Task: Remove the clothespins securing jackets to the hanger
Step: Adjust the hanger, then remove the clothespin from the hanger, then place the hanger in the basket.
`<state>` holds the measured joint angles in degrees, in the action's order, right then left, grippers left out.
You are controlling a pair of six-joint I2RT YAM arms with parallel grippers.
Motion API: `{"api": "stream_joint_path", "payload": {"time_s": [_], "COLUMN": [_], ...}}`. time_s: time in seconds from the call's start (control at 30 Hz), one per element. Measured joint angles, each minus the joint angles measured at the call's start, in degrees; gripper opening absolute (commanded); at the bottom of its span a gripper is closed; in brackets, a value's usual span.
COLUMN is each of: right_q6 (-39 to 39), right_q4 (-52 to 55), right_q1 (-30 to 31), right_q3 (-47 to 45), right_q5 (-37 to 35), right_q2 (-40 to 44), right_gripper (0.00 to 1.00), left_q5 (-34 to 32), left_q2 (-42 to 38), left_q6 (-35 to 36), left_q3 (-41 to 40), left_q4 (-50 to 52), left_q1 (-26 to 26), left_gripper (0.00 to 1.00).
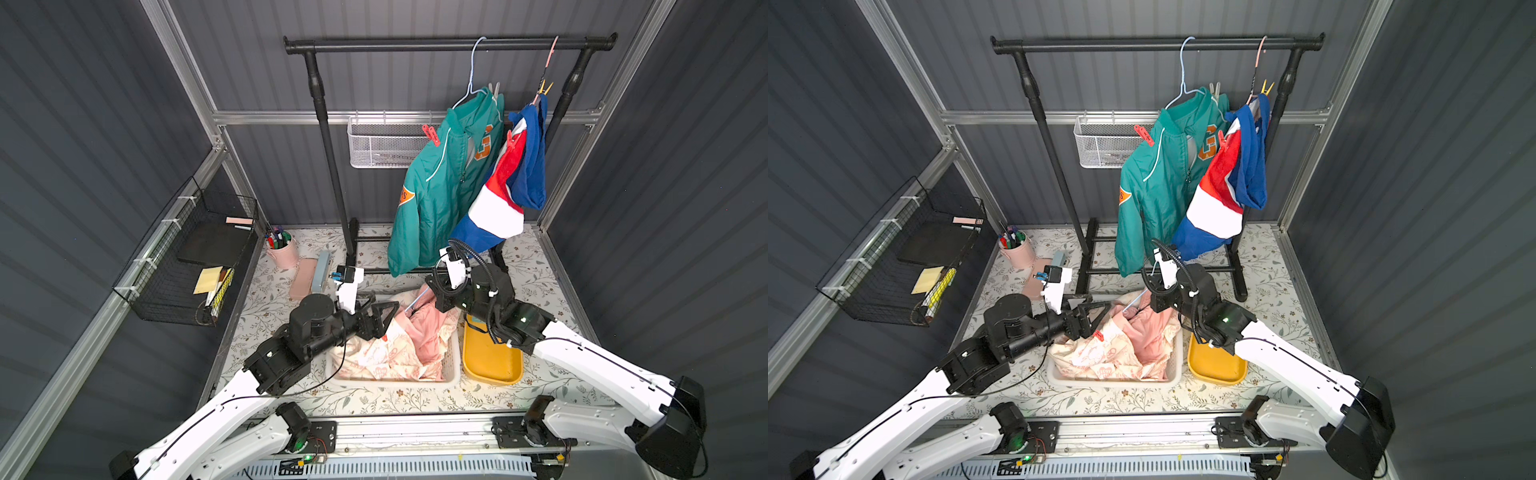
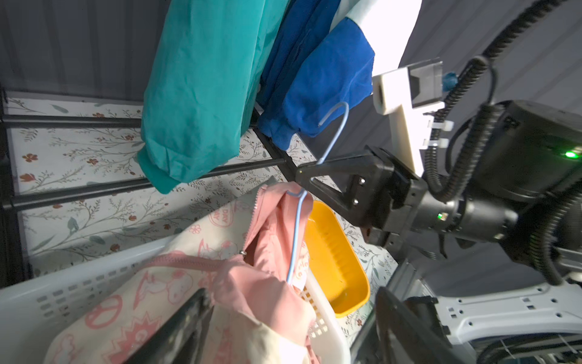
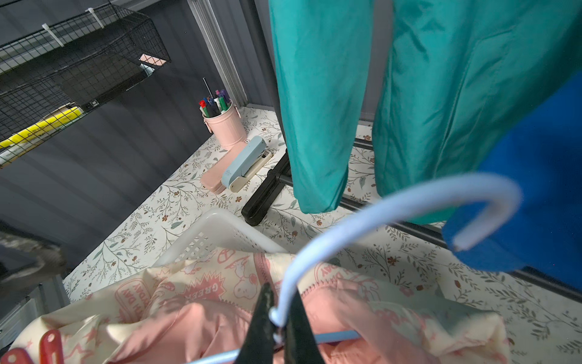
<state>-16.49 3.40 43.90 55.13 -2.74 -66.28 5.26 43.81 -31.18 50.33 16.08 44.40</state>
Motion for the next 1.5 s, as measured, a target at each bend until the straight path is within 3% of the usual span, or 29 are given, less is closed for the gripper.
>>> {"api": "stream_joint_path", "payload": {"time_s": [0.4,0.67,0.9,1.5], "right_q6": [-1.2,-1.4,-1.5,-1.5], "right_q4": [-0.3,-0.4,-0.9,-0.9], "right_q1": [0.1,0.1,0.1,0.1], "right_q3": [0.1,0.1,0.1,0.2], "right_q5": [-1.8,-2.2,-2.2,-2.3], "right_q2": [-0.2,-0.2,-0.9,-0.9], "right_gripper": [0.0,0.0,0.0,0.0], "left_q5": [0.3,1.1,1.0,-1.4], "left_q2": [-0.7,-0.5,0.1,1.2], "left_q6": [-7.1,-9.6,-10.8,-12.6], "left_q3": [0.3,-2.4,-3.0,-3.0], "left_q4": [9.1,9.3,9.1,8.8], "left_q1": [0.0,0.0,0.0,0.0], "left_gripper": [0.83,0.75,0.57,0.33]}}
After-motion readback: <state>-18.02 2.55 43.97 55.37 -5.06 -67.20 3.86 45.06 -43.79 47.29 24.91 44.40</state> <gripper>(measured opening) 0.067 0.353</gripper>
